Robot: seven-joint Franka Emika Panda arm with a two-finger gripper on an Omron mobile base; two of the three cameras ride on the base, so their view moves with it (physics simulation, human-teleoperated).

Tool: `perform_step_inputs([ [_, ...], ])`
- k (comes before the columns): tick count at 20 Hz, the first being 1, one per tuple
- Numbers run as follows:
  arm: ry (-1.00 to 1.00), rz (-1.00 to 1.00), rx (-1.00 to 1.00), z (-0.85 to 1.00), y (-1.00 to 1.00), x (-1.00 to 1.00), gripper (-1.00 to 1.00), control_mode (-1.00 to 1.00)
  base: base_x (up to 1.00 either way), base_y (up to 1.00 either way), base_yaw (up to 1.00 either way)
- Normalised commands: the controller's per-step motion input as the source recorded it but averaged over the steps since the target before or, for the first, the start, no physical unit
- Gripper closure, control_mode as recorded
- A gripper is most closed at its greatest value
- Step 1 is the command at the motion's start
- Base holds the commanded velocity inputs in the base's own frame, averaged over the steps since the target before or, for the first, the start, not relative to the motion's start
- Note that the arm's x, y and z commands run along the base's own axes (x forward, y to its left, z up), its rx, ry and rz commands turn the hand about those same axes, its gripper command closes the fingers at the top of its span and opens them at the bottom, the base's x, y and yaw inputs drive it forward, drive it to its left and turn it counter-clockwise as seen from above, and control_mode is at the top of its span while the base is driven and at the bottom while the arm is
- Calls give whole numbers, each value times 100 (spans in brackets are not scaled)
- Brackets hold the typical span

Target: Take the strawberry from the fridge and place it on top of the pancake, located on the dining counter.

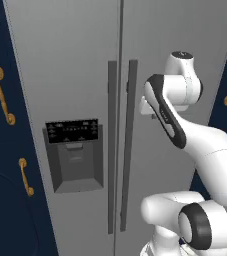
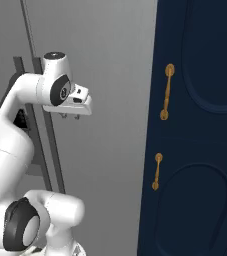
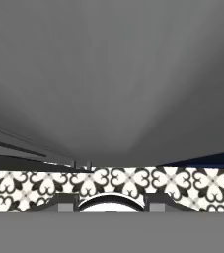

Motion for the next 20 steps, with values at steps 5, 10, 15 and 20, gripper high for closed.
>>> perform_step_inputs([
  [5,0,0,0,0,0,0,-100,100,-13,0,0],
  [10,0,0,0,0,0,0,-100,100,-66,7,0],
  [15,0,0,0,0,0,0,-100,100,-34,36,0],
  [20,0,0,0,0,0,0,-100,100,0,54,0],
])
